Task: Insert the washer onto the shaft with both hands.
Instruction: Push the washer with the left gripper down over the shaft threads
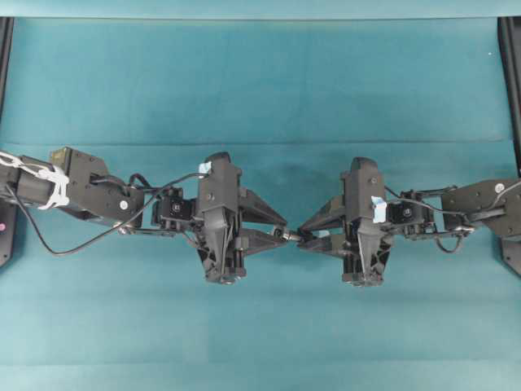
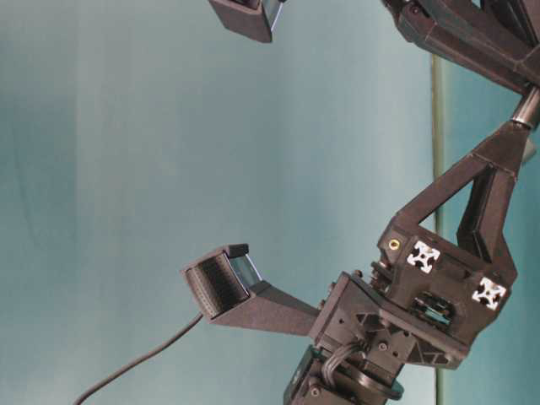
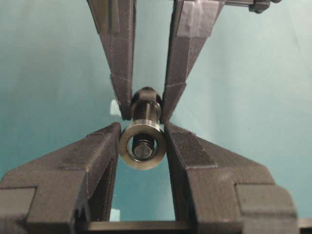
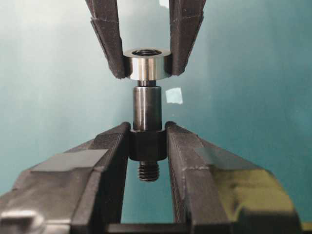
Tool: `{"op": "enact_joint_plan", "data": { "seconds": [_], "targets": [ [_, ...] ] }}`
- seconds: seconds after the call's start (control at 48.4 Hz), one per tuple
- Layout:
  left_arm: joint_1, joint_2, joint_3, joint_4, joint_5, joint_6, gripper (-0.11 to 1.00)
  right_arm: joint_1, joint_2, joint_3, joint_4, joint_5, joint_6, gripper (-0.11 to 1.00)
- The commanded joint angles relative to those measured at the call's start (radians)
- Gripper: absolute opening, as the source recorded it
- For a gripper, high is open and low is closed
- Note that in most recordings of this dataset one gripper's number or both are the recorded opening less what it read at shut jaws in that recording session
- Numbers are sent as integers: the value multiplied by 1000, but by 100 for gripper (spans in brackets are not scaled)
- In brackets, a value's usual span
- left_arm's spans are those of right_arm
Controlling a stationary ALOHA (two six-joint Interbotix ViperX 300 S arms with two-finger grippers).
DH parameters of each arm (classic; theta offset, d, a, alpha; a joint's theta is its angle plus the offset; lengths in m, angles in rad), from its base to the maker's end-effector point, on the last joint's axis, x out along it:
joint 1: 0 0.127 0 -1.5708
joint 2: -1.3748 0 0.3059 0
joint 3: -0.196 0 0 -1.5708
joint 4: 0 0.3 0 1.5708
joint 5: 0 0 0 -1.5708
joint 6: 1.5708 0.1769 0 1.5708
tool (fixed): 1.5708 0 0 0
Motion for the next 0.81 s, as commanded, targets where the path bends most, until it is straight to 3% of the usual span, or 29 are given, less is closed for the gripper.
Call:
{"op": "enact_joint_plan", "data": {
  "seconds": [0.0, 0.785],
  "targets": [
    [-3, -3, -20, 0, -8, -2, 34, 2, -6, -17, 2, -12, 9, 0],
    [-23, 38, -60, 0, 8, 0, 34, 5, -3, -26, 2, -12, 9, 0]
  ]
}}
